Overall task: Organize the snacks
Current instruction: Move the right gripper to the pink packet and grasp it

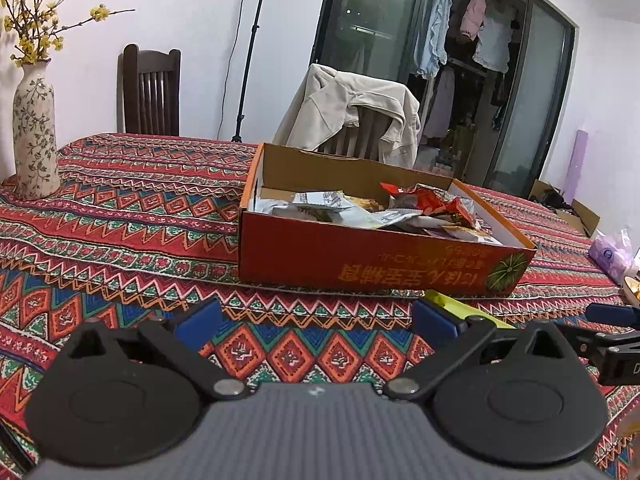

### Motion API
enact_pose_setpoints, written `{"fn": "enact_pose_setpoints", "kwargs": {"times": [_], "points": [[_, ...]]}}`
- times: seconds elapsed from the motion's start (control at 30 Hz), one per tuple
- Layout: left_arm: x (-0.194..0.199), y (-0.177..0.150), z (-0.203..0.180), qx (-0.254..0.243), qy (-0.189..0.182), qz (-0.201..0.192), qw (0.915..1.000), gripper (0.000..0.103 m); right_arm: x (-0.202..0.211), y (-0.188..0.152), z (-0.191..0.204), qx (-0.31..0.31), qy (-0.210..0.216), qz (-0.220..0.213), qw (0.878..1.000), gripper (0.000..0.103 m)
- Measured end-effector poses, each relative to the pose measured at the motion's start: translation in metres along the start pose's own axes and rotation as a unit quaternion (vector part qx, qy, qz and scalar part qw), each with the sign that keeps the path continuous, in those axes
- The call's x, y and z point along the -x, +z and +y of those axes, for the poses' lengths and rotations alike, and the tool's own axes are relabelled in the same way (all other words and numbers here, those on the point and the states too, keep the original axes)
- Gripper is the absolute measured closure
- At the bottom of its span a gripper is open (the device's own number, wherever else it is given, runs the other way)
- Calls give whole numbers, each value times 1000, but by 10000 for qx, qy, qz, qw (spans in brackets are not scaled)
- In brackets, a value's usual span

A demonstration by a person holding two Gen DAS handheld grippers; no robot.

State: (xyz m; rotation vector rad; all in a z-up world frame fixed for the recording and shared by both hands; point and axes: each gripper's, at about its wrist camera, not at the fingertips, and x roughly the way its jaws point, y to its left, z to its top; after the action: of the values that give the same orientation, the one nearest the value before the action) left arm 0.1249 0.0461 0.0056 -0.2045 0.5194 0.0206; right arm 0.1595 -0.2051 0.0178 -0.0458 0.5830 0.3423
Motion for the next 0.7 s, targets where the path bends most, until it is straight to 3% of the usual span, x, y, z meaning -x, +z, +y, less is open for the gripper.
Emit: {"fn": "enact_pose_setpoints", "kwargs": {"times": [0.7], "points": [[0, -3, 1, 27, 28, 21, 10000, 0, 3, -2, 1, -40, -4, -9, 10000, 0]]}}
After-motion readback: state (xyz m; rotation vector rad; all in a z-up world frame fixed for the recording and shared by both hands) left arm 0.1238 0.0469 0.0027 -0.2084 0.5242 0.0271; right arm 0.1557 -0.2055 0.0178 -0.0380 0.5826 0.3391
